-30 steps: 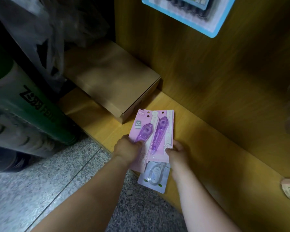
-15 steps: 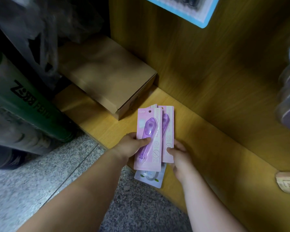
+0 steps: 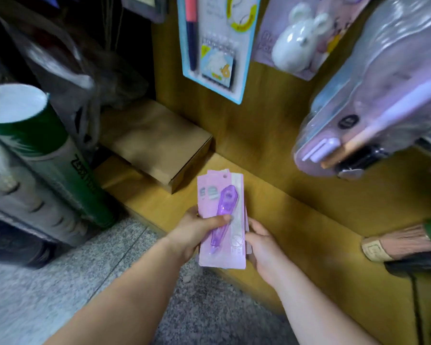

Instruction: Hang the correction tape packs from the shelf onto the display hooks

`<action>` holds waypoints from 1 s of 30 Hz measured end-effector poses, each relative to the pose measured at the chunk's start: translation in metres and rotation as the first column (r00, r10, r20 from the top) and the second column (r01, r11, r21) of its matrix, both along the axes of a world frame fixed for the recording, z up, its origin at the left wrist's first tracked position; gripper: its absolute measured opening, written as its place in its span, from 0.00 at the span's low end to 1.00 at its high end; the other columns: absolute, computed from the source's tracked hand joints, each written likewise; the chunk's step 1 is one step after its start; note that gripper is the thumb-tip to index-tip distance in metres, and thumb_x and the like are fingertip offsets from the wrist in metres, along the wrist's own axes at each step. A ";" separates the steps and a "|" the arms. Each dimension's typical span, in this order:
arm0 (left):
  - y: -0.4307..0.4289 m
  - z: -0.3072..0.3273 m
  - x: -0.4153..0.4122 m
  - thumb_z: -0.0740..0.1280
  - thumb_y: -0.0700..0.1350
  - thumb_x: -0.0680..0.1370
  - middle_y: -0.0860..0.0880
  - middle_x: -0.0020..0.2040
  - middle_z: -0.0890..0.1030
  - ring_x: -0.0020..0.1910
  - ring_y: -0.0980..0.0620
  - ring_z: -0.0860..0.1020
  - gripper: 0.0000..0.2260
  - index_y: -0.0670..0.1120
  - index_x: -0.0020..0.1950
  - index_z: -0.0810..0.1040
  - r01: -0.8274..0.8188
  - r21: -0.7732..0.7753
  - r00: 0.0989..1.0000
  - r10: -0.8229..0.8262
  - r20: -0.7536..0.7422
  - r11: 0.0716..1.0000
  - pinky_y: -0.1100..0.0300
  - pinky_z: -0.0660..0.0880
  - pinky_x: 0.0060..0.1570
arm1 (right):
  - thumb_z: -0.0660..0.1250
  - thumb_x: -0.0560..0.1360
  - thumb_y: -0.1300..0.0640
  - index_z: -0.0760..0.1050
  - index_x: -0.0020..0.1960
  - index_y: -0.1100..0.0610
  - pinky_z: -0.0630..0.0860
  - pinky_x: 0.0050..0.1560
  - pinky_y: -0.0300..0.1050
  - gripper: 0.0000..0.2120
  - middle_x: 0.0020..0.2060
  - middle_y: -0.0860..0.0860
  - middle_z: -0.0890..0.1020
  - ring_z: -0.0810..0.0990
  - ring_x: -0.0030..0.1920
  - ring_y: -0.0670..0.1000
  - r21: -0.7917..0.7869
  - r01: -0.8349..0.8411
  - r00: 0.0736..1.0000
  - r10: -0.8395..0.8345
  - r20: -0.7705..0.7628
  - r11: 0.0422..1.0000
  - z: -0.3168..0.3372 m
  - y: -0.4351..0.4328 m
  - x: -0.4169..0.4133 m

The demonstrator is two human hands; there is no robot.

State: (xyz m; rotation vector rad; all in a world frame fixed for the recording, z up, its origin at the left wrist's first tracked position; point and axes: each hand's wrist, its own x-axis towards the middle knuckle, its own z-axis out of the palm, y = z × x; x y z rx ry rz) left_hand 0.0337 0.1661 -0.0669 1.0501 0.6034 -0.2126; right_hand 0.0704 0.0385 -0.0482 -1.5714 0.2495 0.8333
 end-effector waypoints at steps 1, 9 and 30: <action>-0.002 0.011 -0.007 0.76 0.42 0.59 0.44 0.47 0.82 0.38 0.51 0.82 0.32 0.38 0.60 0.71 -0.004 0.010 1.000 0.004 0.018 1.000 0.58 0.80 0.35 | 0.55 0.75 0.72 0.73 0.47 0.53 0.75 0.35 0.38 0.16 0.37 0.51 0.80 0.79 0.31 0.46 0.038 -0.008 1.000 0.008 0.003 0.999 0.011 -0.003 -0.010; -0.013 0.111 -0.096 0.76 0.49 0.52 0.37 0.56 0.80 0.47 0.42 0.81 0.42 0.39 0.63 0.68 -0.050 0.049 0.962 0.035 0.269 0.998 0.50 0.80 0.43 | 0.53 0.80 0.59 0.74 0.56 0.57 0.72 0.35 0.38 0.11 0.41 0.52 0.81 0.79 0.35 0.45 0.056 -0.147 0.977 0.136 0.164 0.988 0.111 -0.025 -0.077; -0.034 0.334 -0.157 0.69 0.46 0.66 0.45 0.49 0.84 0.47 0.44 0.83 0.21 0.50 0.58 0.73 -0.174 0.177 0.657 -0.019 0.754 0.969 0.47 0.80 0.47 | 0.63 0.76 0.57 0.74 0.45 0.50 0.75 0.36 0.38 0.03 0.42 0.51 0.81 0.80 0.42 0.50 0.068 -0.090 0.558 -0.006 0.830 0.994 0.339 -0.034 -0.148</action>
